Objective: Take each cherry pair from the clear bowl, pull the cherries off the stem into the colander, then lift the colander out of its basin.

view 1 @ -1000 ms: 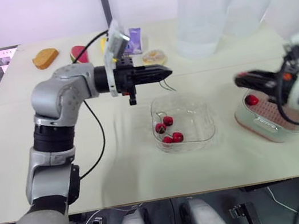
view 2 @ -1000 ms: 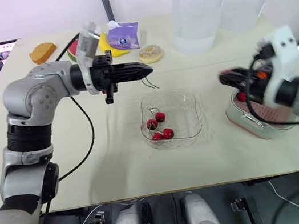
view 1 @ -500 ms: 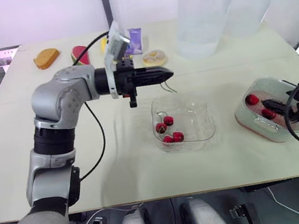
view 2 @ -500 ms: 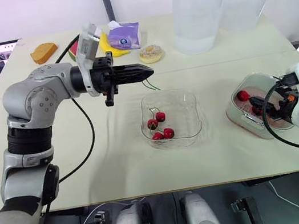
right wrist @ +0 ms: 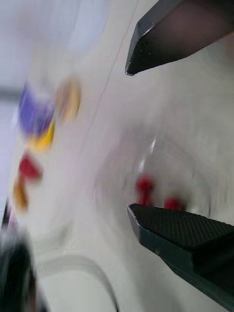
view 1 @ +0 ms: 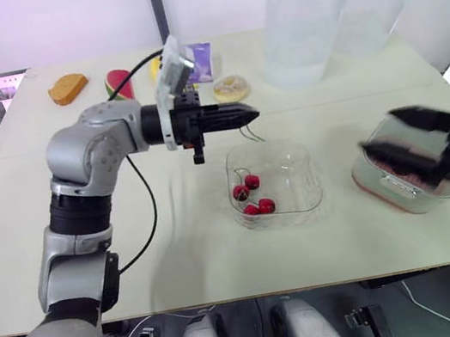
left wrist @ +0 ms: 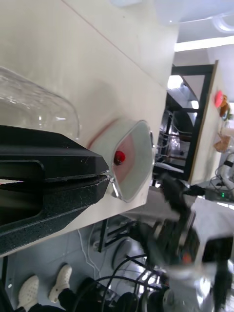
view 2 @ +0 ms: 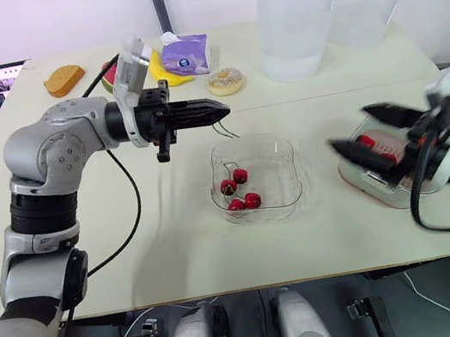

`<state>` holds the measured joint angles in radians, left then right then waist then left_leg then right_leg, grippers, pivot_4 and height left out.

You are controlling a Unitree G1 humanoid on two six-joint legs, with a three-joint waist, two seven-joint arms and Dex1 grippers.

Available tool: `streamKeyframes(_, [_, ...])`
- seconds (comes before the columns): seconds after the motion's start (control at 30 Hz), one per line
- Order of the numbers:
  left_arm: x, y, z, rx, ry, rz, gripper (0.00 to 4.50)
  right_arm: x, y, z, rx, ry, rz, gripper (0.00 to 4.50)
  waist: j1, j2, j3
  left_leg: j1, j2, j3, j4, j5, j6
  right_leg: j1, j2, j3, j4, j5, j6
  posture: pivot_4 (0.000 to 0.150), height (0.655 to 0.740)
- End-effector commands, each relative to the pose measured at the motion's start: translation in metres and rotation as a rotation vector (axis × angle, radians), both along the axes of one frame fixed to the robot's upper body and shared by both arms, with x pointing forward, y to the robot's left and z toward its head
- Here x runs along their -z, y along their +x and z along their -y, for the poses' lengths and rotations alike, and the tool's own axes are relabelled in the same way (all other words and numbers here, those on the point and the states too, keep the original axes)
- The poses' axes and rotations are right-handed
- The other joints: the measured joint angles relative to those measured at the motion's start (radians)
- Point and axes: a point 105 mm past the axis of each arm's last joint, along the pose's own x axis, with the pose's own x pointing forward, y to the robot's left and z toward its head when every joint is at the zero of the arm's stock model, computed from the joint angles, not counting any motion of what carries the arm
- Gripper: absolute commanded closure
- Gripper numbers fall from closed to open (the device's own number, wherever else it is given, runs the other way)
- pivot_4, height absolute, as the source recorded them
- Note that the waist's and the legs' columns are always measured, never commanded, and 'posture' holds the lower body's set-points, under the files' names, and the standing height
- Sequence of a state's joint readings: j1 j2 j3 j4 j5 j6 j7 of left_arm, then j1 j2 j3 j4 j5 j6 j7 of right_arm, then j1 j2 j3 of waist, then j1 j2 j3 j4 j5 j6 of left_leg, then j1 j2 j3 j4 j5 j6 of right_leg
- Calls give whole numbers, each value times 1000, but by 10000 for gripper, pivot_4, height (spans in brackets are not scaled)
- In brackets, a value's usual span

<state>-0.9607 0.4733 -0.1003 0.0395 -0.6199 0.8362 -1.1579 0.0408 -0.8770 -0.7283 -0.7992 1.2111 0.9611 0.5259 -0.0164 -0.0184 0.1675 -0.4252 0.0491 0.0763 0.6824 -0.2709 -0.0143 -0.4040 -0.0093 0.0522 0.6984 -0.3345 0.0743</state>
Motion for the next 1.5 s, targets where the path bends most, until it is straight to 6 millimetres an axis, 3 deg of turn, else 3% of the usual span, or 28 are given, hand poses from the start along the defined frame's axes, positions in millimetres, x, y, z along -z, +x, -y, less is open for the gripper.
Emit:
streamKeyframes(0.03, [-9, -8, -11, -9, -11, 46, 45000, -6, -13, -22, -123, -13, 60, 474, 2, 0, 0, 0, 0, 0, 0, 0, 0, 0, 0, 0, 0, 0, 0, 1500, 7400])
streamKeyframes(0.2, [0, 0, -61, -196, 17, 0, 45000, 6, -15, -25, -150, -86, 45, 474, -3, 0, 0, 0, 1, 0, 0, 0, 0, 0, 0, 0, 0, 0, 0, 1500, 7400])
streamKeyframes(0.37, [29, 8, -126, -488, 97, -38, 45000, 12, -12, -26, -166, -93, 44, 474, -2, 0, 0, 1, 1, 0, 0, 0, 0, 1, -1, 0, 0, 0, 0, 1500, 7400])
streamKeyframes(0.53, [69, 9, -159, -638, 183, -58, 45000, 12, -7, -26, -196, -98, 47, 474, 7, -2, 0, 1, 0, 0, 1, -1, 1, 2, -3, -2, -1, 0, 0, 1500, 7400])
streamKeyframes(0.7, [96, 12, -179, -721, 223, -47, 45000, 10, -4, -25, -207, -104, 49, 474, 4, -2, 0, 1, 0, 0, 1, -1, 2, 2, -3, -2, -1, 0, 0, 1500, 7400])
streamKeyframes(0.77, [104, 13, -188, -761, 241, -28, 38933, 11, -3, -25, -208, -103, 46, 0, 4, -2, 0, 1, 0, 0, 1, -1, 2, 2, -3, -2, -1, 0, 0, 1500, 7400])
streamKeyframes(0.83, [102, 10, -189, -745, 218, -24, 30732, 11, -2, -25, -205, -101, 42, 0, 2, -2, 0, 1, 0, 0, 0, -1, 2, 2, -3, -2, -1, 0, 0, 1500, 7400])
streamKeyframes(1.03, [85, 8, -183, -694, 176, -22, 391, 12, -2, -21, -186, -93, 38, 0, 5, -2, 0, 1, 1, 0, 0, -1, 2, 2, -3, -2, -1, 0, 0, 1500, 7400])
streamKeyframes(1.2, [66, 12, -174, -630, 180, 22, 391, 10, -2, -17, -166, -96, 41, 0, 4, -2, 0, 1, 1, 0, 1, -1, 2, 2, -3, -2, -1, 0, 0, 1500, 7400])
streamKeyframes(1.33, [26, 16, -152, -535, 47, 142, 391, 11, -3, 2, -108, -99, 37, 0, 8, -2, 0, 1, 0, 0, 1, -1, 2, 2, -2, -2, -1, 0, 0, 1500, 7400])
streamKeyframes(1.4, [13, 6, -138, -420, 21, 232, 391, 11, -4, 8, -82, -106, 33, 0, 6, -2, 0, 1, 0, 0, 1, -1, 2, 2, -2, -2, -1, 0, 0, 1500, 7400])
streamKeyframes(1.5, [9, -14, -121, -246, 34, 208, 391, 13, -7, 13, -51, -104, 21, 0, -2, -2, 0, 1, 1, 0, 1, -1, 2, 2, -1, -1, -1, 0, 0, 1500, 7400])
